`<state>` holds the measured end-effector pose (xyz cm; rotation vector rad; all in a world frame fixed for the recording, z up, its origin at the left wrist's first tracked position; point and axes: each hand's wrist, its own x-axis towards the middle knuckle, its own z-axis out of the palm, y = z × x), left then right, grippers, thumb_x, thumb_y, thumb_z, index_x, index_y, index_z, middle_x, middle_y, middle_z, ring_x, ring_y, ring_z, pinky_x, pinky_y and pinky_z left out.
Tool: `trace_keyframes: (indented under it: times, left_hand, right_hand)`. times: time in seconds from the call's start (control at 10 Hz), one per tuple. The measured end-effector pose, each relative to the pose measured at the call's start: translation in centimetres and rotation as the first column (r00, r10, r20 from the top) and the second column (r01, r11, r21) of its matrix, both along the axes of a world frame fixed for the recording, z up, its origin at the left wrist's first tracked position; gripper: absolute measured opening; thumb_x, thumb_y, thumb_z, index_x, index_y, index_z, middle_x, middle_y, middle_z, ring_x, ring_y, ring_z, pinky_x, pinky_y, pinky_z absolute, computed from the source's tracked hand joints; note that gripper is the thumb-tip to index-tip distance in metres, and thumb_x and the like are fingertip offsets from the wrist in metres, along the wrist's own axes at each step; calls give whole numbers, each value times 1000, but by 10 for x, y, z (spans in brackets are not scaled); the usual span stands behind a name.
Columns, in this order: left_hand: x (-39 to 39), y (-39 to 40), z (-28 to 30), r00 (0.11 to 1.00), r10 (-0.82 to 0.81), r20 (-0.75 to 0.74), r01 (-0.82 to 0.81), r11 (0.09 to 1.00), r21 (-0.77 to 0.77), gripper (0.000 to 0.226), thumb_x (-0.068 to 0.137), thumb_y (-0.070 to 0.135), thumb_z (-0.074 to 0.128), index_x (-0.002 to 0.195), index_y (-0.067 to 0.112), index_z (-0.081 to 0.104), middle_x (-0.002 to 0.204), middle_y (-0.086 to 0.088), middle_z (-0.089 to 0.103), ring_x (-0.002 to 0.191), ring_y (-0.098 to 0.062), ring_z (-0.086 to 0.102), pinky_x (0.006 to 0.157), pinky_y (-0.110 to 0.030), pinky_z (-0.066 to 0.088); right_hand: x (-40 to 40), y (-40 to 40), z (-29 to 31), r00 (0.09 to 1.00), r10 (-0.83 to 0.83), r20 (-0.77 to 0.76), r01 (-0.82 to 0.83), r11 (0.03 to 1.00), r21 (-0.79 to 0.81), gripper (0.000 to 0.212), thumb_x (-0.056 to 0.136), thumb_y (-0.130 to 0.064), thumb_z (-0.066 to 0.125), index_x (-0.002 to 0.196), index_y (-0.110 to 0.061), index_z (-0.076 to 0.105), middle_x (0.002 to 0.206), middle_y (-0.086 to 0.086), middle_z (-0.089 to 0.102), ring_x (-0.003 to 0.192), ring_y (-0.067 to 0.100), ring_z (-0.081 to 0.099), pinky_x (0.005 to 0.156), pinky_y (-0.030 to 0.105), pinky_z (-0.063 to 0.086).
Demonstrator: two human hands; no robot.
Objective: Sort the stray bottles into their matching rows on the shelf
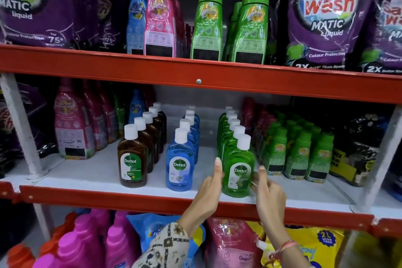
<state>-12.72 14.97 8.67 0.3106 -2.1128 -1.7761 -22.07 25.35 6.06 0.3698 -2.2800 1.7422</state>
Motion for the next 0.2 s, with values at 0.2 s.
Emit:
trace_keyframes:
  times: [0.2]
  left_hand:
    - [0,1,-8,994,108,2,-106,981,-162,56,80,81,13,79,42,53,78,21,51,77,7,48,79,-23,39]
  right_hand:
    - [3,5,7,996,12,-83,-11,1000,15,64,98,-50,35,71,0,65,65,26,66,60,37,59,60,44,48]
